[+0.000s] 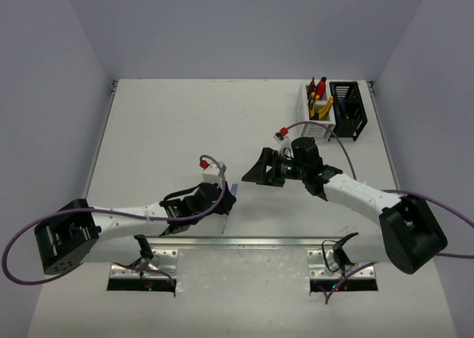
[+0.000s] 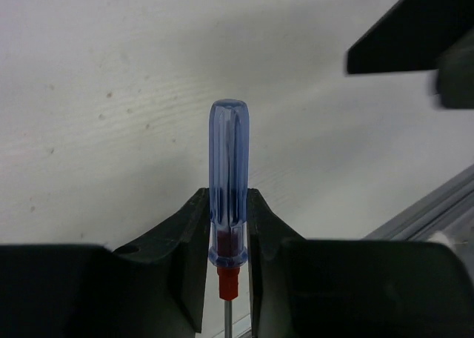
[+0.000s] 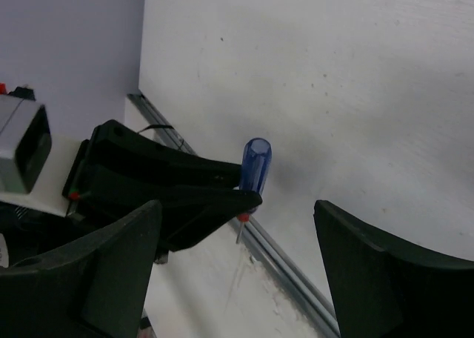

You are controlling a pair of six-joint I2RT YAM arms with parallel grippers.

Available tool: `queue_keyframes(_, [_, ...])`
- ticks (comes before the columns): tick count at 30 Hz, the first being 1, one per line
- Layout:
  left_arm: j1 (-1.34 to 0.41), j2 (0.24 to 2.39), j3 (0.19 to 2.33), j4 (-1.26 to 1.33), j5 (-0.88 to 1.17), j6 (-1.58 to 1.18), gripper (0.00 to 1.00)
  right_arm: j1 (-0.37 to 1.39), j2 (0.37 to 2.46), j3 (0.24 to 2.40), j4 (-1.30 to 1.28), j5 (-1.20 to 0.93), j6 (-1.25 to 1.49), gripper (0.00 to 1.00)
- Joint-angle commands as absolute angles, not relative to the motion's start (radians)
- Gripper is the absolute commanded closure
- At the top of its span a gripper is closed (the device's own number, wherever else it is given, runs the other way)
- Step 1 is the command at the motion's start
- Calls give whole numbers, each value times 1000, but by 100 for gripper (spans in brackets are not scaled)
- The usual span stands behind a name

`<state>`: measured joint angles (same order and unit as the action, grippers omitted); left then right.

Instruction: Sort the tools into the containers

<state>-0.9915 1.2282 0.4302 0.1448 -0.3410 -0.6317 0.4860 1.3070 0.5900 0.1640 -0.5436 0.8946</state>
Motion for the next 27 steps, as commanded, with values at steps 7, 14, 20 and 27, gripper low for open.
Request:
queue_keyframes(7, [-1005, 1085, 341, 633, -254, -496, 100, 650, 1395, 702, 299, -424, 1002, 37])
queue_keyframes(14, [-1005, 1075, 325, 705, -242, -504, 100, 679, 1401, 692, 305, -397, 1002, 90])
queue_keyframes(20, [-1005, 1097, 459, 414, -403, -542, 1, 672, 1350, 748, 127, -270, 910, 100])
queue_keyframes(27, [-1005, 1049, 679, -181, -562, -666, 0, 486, 1244, 986, -227, 195, 593, 100])
